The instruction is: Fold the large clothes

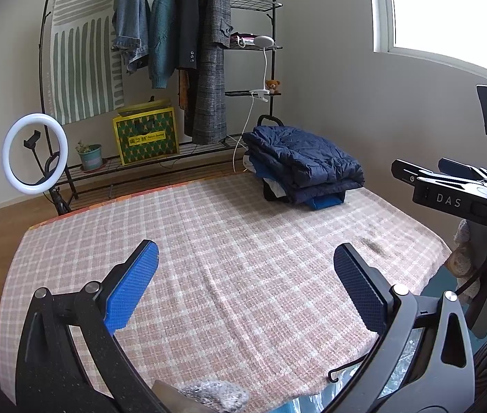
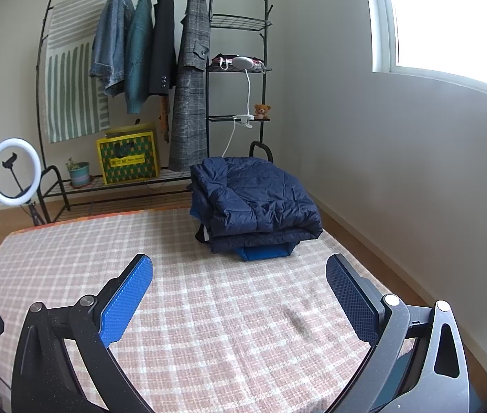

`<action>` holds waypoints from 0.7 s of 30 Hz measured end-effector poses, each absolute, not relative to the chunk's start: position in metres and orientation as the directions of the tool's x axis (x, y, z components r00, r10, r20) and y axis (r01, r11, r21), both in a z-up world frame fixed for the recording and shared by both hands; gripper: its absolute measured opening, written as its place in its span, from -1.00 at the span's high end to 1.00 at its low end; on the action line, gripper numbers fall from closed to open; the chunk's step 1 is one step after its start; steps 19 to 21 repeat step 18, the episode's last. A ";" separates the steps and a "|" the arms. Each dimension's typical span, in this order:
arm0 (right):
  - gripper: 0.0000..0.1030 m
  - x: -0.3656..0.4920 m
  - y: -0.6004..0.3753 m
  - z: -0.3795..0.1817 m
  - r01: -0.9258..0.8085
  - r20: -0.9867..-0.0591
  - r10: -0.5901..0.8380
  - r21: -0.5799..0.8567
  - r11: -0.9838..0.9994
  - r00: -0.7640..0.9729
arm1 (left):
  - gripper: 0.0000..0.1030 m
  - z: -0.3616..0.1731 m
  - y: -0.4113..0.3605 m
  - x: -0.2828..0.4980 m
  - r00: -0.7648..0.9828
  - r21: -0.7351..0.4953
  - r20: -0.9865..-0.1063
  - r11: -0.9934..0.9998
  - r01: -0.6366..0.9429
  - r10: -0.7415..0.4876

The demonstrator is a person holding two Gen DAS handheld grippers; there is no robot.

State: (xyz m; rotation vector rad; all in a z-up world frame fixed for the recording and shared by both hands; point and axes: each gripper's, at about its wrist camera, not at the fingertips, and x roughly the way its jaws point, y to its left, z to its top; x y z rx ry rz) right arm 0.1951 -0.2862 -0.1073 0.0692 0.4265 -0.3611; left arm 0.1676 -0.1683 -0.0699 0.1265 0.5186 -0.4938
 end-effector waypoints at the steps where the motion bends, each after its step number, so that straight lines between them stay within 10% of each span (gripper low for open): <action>1: -0.95 0.195 -0.286 -0.107 0.357 -0.417 -0.328 -0.010 0.934 0.848 | -1.00 -0.069 -0.169 0.168 0.756 -0.008 -0.503 0.877 0.480 -0.418; 21: -0.95 0.195 -0.287 -0.107 0.347 -0.424 -0.318 -0.011 0.938 0.848 | -1.00 -0.070 -0.170 0.169 0.772 -0.011 -0.496 0.892 0.453 -0.398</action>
